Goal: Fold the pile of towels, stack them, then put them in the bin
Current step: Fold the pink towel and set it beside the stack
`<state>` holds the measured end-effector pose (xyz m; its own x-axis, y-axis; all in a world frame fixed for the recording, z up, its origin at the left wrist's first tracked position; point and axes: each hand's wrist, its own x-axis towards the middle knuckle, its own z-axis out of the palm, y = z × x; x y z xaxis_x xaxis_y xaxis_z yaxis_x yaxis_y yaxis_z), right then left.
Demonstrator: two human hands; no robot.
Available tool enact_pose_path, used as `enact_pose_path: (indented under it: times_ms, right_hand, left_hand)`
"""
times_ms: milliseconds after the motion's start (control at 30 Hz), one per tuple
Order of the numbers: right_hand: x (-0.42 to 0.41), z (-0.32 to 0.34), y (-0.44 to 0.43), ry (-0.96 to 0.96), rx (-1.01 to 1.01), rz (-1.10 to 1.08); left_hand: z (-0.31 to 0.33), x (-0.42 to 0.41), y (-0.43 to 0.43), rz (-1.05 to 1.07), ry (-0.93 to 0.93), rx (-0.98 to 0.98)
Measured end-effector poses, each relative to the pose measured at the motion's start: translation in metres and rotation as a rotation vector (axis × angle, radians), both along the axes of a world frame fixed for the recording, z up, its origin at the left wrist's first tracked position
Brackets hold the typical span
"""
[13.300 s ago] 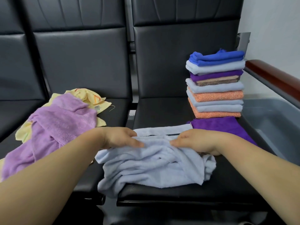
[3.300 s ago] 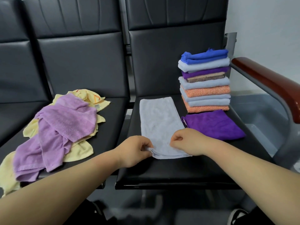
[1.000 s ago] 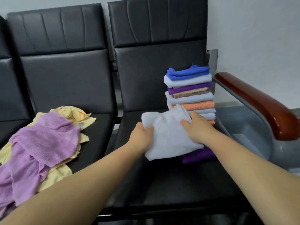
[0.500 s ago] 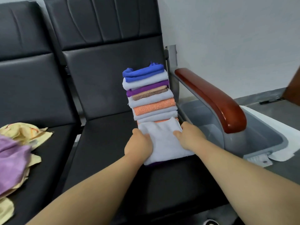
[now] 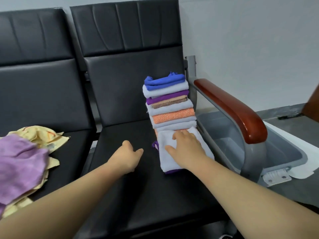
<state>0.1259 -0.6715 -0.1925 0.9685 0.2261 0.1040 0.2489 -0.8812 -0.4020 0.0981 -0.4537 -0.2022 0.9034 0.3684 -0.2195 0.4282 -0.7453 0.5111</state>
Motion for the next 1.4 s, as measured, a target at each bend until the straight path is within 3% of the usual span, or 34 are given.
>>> enact_pose_path:
  times_ms: [133, 367, 467, 633, 733, 867, 1067, 1167, 1267, 1333, 1400]
  right_hand:
    - [-0.032, 0.007, 0.088, 0.092, 0.036, 0.284]
    - [-0.059, 0.000, 0.243, 0.220, 0.022, 0.594]
    - [-0.065, 0.000, 0.304, 0.247, 0.026, 0.628]
    - [-0.078, -0.002, 0.387, 0.329, 0.055, 0.666]
    - [-0.094, -0.009, 0.426, 0.375, 0.007, 0.719]
    - [-0.101, -0.025, 0.447, 0.300, -0.090, 0.713]
    - [-0.083, -0.013, 0.441, 0.340, 0.014, 0.681]
    - [-0.070, 0.020, 0.429, 0.456, 0.264, 0.677]
    - [-0.057, 0.064, 0.411, 0.829, 0.687, 0.637]
    - [-0.046, 0.085, 0.397, 0.983, 0.845, 0.651]
    - [-0.039, 0.098, 0.386, 1.063, 0.924, 0.678]
  left_hand:
    - [0.019, -0.046, 0.083, 0.018, 0.052, 0.054]
    - [0.033, -0.118, 0.228, 0.078, 0.100, 0.241]
    - [0.046, -0.143, 0.278, 0.139, 0.135, 0.348]
    - [0.046, -0.163, 0.342, 0.353, -0.069, 0.336]
    - [0.031, -0.166, 0.366, 0.378, -0.096, 0.350]
    - [0.021, -0.164, 0.378, 0.350, -0.110, 0.310]
    - [0.015, -0.163, 0.385, 0.346, -0.150, 0.316]
    - [0.018, -0.164, 0.381, 0.438, -0.272, 0.179]
    - [0.029, -0.163, 0.368, 0.554, -0.422, -0.063]
    - [0.038, -0.160, 0.358, 0.659, -0.480, -0.373]
    - [0.046, -0.159, 0.346, 0.758, -0.458, -0.841]
